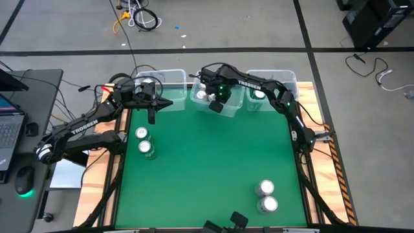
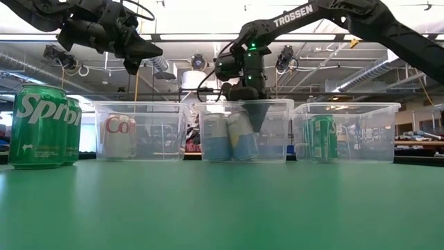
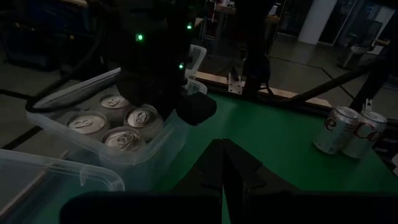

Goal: Sort soda cans
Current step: Put the blue white soda can into the middle transparent bin, then adjust the middle transparent bin

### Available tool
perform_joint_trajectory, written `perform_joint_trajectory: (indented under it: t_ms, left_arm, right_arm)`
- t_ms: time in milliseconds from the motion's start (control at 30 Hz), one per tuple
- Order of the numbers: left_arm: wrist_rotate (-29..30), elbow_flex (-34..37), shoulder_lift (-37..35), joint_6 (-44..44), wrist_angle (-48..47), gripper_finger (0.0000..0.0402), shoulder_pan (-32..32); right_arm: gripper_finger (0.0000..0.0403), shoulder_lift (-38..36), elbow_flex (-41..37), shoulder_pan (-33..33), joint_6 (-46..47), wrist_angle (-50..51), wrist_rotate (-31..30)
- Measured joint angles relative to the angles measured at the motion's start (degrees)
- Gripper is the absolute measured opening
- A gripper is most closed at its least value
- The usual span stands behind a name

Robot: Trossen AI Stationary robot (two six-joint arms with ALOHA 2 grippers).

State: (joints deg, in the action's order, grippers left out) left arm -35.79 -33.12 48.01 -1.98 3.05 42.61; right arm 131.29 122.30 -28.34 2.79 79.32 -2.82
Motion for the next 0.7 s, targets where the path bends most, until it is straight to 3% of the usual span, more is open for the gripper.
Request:
perform_joint_trajectory:
  t_ms: [367,700]
  left_arm:
    - [0.0,0.0,0.0,-0.2,0.0,0.0004,0.0]
    - [-0.4,0.0,0.0,0.0,-1.7,0.0004,0.0]
  right_arm:
    - [0.0001,-8.7,-0.1,-1.0,-3.0,0.0,-0.6]
    - [0.0,-17.6,0.0,5.2,-7.6,3.6,4.9]
